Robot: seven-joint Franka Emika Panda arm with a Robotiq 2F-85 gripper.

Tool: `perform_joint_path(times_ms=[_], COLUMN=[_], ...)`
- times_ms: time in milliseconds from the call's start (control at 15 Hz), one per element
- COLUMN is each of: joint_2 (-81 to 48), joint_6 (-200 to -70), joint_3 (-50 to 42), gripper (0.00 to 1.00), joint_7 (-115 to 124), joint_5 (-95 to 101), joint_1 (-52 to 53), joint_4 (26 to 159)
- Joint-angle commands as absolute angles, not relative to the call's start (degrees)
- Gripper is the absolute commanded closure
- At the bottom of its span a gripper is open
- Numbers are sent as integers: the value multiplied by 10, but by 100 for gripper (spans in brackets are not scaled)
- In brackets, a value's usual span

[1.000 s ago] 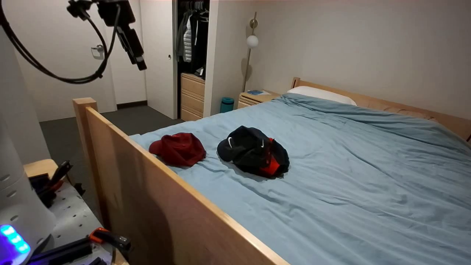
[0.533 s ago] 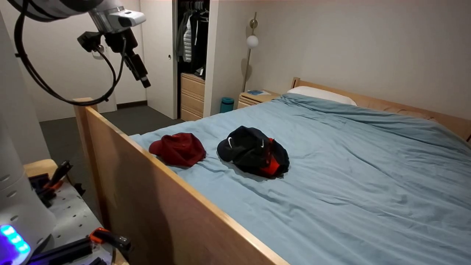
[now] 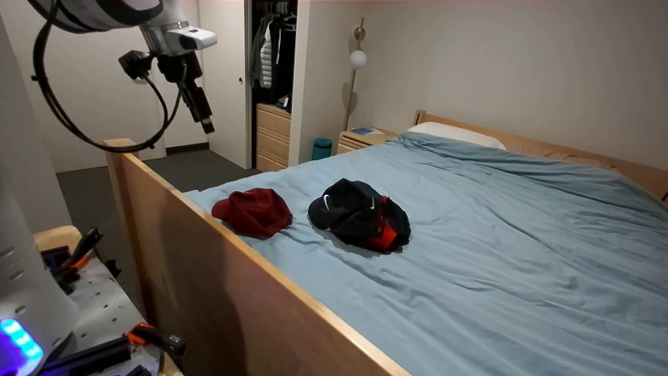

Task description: Move the red hat and put it on top of other hats

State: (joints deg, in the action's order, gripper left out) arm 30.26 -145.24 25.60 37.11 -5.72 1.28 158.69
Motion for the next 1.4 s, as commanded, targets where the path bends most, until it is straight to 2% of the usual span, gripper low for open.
perform_joint_path(times_ms=[0, 400, 733, 800, 1000, 1333], joint_2=[174, 33, 4, 5, -1, -75], joint_6=[-1422, -1426, -1494, -1466, -1495, -1490], joint_3=[222, 151, 128, 123, 117, 83], gripper=[0, 0, 0, 0, 0, 0], joint_7=[366, 286, 269, 261, 281, 275], joint_5=[-30, -39, 5, -22, 11, 37], joint_1=[-3, 38, 65, 69, 72, 67], joint_4=[1528, 1454, 1449, 1444, 1447, 1416])
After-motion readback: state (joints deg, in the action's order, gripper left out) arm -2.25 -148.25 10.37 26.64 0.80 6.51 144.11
